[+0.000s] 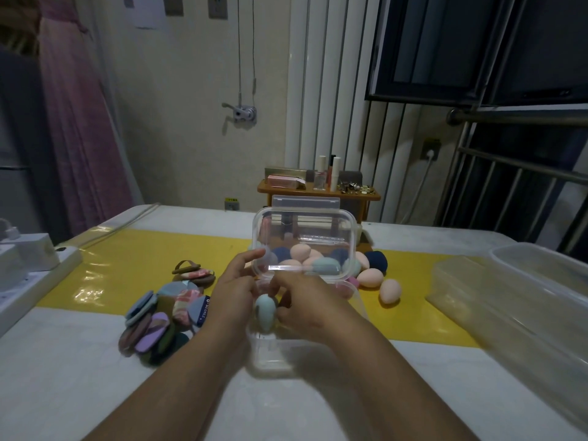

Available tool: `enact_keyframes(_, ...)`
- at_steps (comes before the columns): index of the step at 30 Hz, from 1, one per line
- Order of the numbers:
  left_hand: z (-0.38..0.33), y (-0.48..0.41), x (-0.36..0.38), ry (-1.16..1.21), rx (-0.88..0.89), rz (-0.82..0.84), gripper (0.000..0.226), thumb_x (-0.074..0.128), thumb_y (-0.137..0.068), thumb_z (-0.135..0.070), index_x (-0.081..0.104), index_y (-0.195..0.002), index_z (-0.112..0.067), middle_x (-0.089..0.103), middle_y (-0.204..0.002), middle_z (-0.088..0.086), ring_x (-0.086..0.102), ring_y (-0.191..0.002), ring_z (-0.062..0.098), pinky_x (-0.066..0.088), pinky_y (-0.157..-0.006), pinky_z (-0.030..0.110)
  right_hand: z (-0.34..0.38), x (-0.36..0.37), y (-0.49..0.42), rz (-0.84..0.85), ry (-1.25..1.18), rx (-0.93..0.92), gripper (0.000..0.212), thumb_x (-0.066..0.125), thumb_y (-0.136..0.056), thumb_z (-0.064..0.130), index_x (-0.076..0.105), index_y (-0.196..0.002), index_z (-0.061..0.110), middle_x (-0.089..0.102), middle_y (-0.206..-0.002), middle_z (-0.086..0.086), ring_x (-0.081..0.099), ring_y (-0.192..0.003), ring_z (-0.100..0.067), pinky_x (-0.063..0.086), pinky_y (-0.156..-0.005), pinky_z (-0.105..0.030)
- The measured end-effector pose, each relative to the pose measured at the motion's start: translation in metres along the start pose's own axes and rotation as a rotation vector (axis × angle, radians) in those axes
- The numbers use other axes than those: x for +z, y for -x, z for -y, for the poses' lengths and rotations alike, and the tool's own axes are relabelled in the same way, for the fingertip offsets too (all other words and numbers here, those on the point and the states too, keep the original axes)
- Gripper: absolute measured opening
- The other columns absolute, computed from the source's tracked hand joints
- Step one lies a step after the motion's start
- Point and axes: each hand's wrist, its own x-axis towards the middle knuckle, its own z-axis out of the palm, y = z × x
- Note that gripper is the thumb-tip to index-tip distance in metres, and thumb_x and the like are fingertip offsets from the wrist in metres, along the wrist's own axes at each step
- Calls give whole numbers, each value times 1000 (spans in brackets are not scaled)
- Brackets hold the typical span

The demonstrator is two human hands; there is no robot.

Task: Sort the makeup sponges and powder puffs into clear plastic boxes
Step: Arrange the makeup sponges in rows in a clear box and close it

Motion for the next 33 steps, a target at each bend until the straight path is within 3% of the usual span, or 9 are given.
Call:
enact_keyframes(5,0,0,0,-12,-4,2,60,37,-82,15,71,-109,-26,69,-106,3,68,-92,22,55,-60,28,-1,1,0,6,-33,19,36,65,-89,21,58,-121,37,66,-113,5,63,-96,-16,58,-82,-37)
enact_keyframes(12,-1,1,0,-20,3,1,59,37,-83,14,70,-109,-26,70,-105,5,70,-89,23,55,-55,27,-1,0,1,-40,19,-10,15,61,-93,23,51,-104,27,65,-110,1,61,-97,-19,55,-86,-41)
enact_keyframes(21,-1,1,0,-28,5,9,61,35,-83,14,69,-111,-27,68,-109,3,68,-92,22,54,-53,24,-2,1,0,-4,11,-17,17,63,-91,21,60,-104,31,66,-111,1,63,-94,-20,59,-83,-40)
enact_keyframes(24,-2,2,0,-9,2,9,59,36,-83,16,69,-113,-23,69,-106,6,69,-86,22,54,-50,23,-2,-4,-1,12,57,-23,22,64,-91,18,65,-110,28,65,-114,-1,61,-100,-22,53,-89,-33)
enact_keyframes(29,-2,2,0,-11,4,14,59,35,-83,17,68,-115,-21,68,-107,7,67,-86,23,54,-50,23,-4,-7,4,-79,28,-40,27,60,-95,18,68,-119,29,67,-116,3,61,-103,-19,51,-88,-30)
enact_keyframes(33,0,1,-1,-21,9,12,58,37,-83,15,69,-112,-23,68,-112,9,66,-95,29,54,-64,31,-12,-13,11,-187,-19,-34,26,58,-95,20,70,-115,31,68,-110,5,61,-99,-15,53,-86,-33)
